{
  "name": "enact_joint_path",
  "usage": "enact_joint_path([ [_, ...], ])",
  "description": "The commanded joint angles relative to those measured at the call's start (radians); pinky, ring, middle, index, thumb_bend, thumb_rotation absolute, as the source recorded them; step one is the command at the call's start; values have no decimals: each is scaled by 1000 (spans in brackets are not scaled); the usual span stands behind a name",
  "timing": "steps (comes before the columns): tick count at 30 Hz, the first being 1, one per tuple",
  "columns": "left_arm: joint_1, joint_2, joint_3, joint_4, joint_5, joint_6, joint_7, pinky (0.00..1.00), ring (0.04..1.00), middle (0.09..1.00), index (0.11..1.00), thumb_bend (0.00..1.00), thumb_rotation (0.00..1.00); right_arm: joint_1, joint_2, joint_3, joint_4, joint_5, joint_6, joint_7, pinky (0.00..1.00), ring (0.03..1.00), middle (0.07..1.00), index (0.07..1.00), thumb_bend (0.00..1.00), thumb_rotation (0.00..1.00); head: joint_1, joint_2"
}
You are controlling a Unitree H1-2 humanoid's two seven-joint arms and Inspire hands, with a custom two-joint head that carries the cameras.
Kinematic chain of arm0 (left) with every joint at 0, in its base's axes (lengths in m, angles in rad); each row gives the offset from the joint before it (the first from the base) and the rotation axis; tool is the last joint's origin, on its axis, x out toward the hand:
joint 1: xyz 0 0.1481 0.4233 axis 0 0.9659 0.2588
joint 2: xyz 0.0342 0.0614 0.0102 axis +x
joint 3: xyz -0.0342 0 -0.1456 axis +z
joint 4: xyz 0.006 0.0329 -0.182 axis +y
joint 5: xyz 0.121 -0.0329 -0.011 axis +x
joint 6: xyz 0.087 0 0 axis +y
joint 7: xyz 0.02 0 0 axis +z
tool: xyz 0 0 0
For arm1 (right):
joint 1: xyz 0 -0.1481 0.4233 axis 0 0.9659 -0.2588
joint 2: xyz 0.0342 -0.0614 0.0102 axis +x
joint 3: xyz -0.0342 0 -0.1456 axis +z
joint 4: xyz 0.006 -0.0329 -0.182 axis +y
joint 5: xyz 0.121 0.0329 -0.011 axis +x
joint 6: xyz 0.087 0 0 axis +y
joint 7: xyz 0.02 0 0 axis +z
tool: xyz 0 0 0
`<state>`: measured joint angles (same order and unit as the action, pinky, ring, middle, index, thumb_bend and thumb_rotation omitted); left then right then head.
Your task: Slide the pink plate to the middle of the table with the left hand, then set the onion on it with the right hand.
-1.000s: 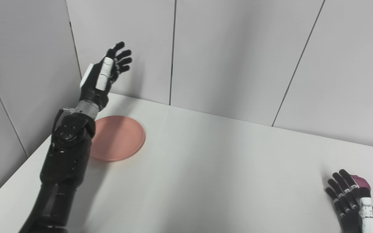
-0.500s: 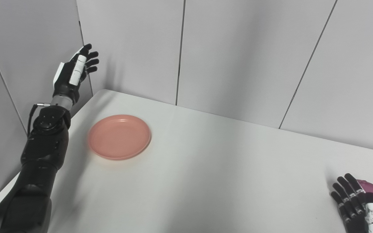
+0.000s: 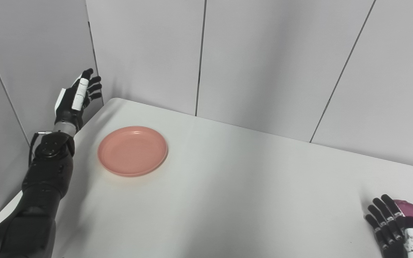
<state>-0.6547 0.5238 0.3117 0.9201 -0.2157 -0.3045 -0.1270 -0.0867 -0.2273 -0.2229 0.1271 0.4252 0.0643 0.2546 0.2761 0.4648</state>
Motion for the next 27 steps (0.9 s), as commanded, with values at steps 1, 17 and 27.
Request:
enact_joint_path([
  [1, -36, 8, 6, 12, -20, -45, -11, 798, 848, 857, 883, 852, 896, 74, 34, 20, 42, -1, 69, -12, 924, 921, 894, 902, 912, 769, -1, 3],
  [17, -28, -7, -6, 219, -45, -128, -76, 723, 800, 814, 839, 940, 817, 91, 37, 41, -57, 13, 122, -60, 992, 965, 929, 944, 842, 808, -10, 36],
  [27, -8, -6, -26, 238, -36, -132, -89, 755, 805, 817, 813, 900, 809, 93, 38, 55, -90, 25, 143, -86, 1000, 982, 945, 958, 785, 846, -11, 47],
])
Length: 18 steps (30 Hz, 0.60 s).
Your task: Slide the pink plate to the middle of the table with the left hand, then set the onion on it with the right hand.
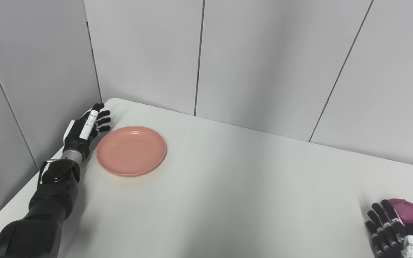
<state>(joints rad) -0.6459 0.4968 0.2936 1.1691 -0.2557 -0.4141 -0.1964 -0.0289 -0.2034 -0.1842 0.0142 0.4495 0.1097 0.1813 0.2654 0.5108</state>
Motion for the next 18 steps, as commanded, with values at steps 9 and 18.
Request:
enact_joint_path([
  [9, 26, -5, 7, -74, -27, 32, -22, 740, 801, 819, 836, 863, 805, 37, 16, 22, 4, -8, 107, -23, 1000, 987, 952, 970, 768, 863, -3, 7],
  [18, 80, -54, 7, -264, -54, 153, 0, 733, 798, 824, 843, 904, 826, 36, 22, 23, -21, 4, 129, -36, 1000, 998, 958, 981, 741, 872, -7, 22],
])
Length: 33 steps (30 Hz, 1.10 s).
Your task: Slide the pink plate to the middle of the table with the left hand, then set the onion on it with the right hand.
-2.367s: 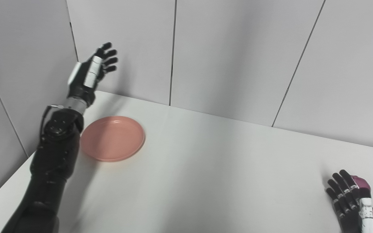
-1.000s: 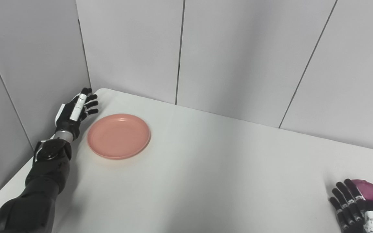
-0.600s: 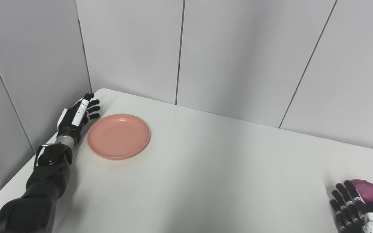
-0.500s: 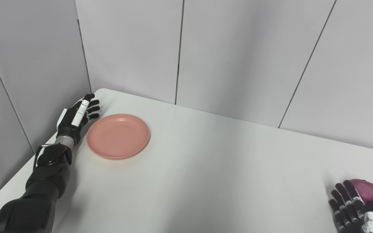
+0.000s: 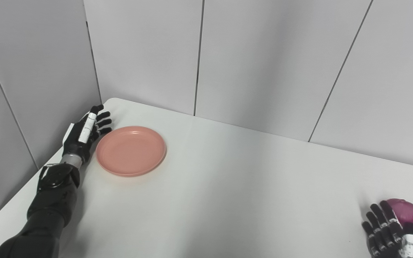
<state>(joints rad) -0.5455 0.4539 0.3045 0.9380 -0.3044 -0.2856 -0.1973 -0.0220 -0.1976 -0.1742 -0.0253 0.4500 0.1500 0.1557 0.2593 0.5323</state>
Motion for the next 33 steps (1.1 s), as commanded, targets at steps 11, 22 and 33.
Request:
enact_joint_path([
  [11, 82, -97, -11, -358, -60, 235, -15, 789, 825, 854, 885, 862, 827, 24, 8, 18, 25, 2, 88, -7, 1000, 1000, 976, 999, 744, 898, -2, 10],
  [22, 157, -169, -59, -572, -54, 379, -7, 818, 865, 897, 919, 878, 847, 24, 9, 22, 29, -6, 79, -2, 1000, 1000, 964, 975, 767, 881, -18, 22],
  [33, 198, -225, -117, -691, -42, 448, -16, 790, 849, 873, 891, 852, 861, 20, 16, 25, 37, -11, 62, 4, 1000, 990, 949, 973, 781, 866, -34, 31],
])
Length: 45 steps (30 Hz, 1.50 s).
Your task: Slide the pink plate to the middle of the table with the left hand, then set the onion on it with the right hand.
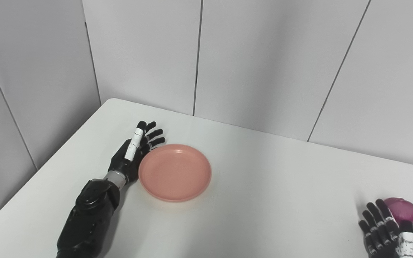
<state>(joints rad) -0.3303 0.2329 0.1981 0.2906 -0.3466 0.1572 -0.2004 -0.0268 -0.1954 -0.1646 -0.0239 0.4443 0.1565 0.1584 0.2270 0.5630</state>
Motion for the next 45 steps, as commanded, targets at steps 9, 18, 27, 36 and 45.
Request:
enact_joint_path([
  [9, 17, -64, -66, -134, 13, 81, 7, 810, 854, 884, 908, 862, 861, 26, 25, 21, 36, -15, 42, 8, 1000, 991, 952, 970, 796, 857, -22, 8],
  [18, 46, -127, -122, -134, 51, 75, 12, 818, 859, 892, 912, 835, 862, 26, 39, 24, 31, -22, 43, 8, 1000, 985, 941, 970, 818, 851, -47, 20],
  [27, 89, -220, -170, -106, 104, 29, 38, 831, 859, 894, 926, 813, 860, 22, 50, 31, 31, -41, 40, 3, 984, 970, 934, 960, 850, 853, -60, 25],
  [36, 108, -288, -204, -73, 142, 3, 61, 871, 883, 907, 934, 788, 873, 23, 63, 34, 20, -53, 42, -2, 969, 959, 919, 943, 863, 838, -84, 38],
  [45, 122, -329, -231, -67, 177, 3, 85, 910, 914, 941, 948, 818, 830, 19, 89, 47, 12, -71, 48, -21, 945, 941, 905, 931, 890, 812, -145, 51],
])
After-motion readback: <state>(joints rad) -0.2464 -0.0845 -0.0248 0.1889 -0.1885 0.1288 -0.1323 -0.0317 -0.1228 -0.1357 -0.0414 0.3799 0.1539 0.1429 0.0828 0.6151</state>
